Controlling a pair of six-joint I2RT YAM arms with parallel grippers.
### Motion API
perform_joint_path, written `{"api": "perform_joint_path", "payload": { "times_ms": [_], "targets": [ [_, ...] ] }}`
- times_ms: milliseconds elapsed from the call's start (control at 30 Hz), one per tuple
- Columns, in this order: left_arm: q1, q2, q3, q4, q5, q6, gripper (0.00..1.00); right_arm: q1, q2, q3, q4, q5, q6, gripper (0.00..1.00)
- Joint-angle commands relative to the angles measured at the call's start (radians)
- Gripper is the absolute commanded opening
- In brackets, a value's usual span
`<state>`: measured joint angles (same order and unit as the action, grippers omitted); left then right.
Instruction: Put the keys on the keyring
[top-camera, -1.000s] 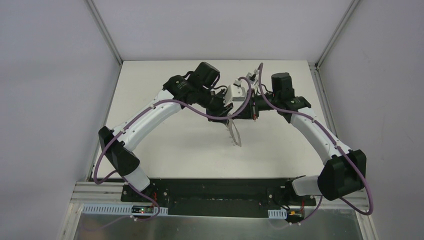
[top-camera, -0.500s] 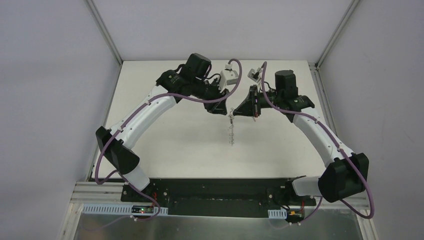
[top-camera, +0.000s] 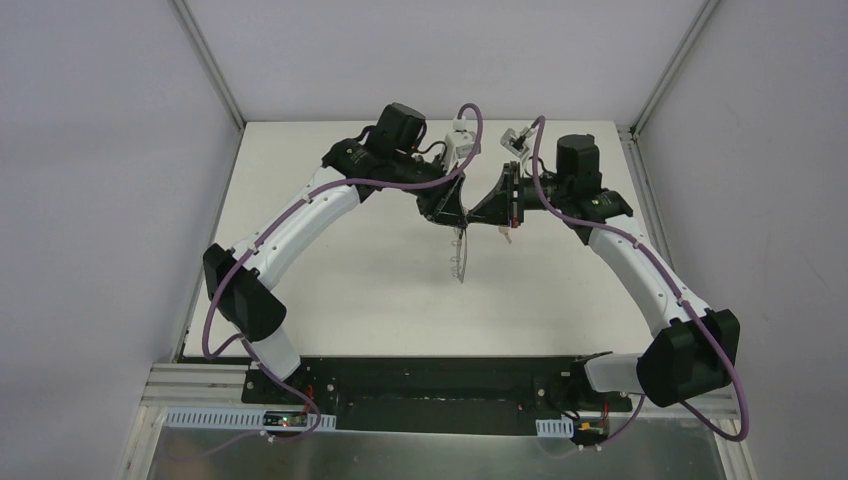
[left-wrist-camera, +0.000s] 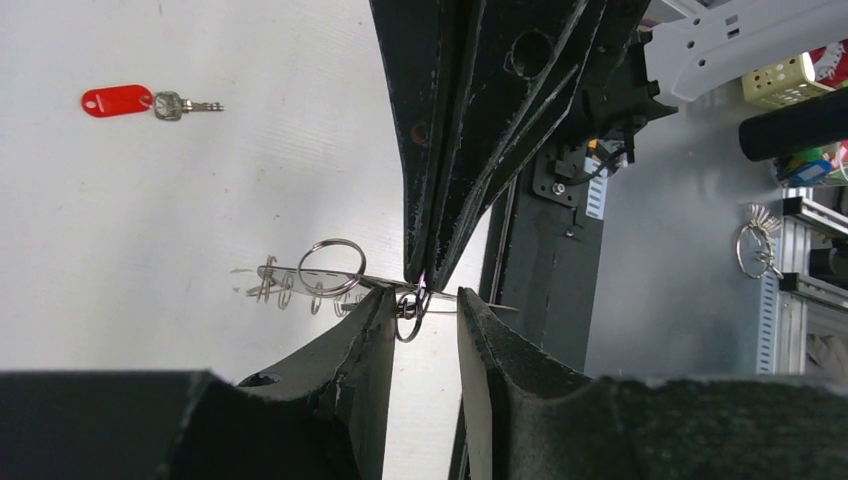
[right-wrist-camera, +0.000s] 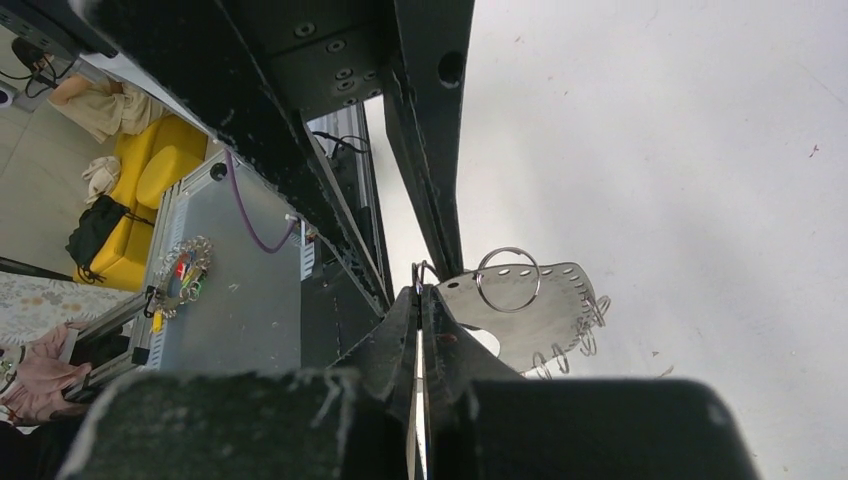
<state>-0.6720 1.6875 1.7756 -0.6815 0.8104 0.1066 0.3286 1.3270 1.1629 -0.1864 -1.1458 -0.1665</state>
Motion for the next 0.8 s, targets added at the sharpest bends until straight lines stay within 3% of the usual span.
{"api": "perform_joint_path", "payload": {
  "times_ms": [0, 467, 667, 767],
  "targets": [
    [0.008, -0.006, -0.017, 0.043, 0.069, -0.042, 0.28, -0.011, -0.032, 0.003, 0.084, -0.049, 0.042, 0.00],
    [0.032, 0.000, -0.019, 0.090, 0.111, -0.089, 0.00, -0.020, -0.034, -0.032, 0.125, -0.052, 0.072, 0.00],
    [0.032, 0.020, 0.009, 0.079, 0.113, -0.104, 0.00, -0.020, -0.038, -0.049, 0.131, -0.054, 0.067, 0.00],
    [0.032, 0.045, 0.102, -0.041, 0.081, -0.055, 0.00, -0.020, -0.048, -0.056, 0.079, -0.039, 0.009, 0.10]
  ]
}}
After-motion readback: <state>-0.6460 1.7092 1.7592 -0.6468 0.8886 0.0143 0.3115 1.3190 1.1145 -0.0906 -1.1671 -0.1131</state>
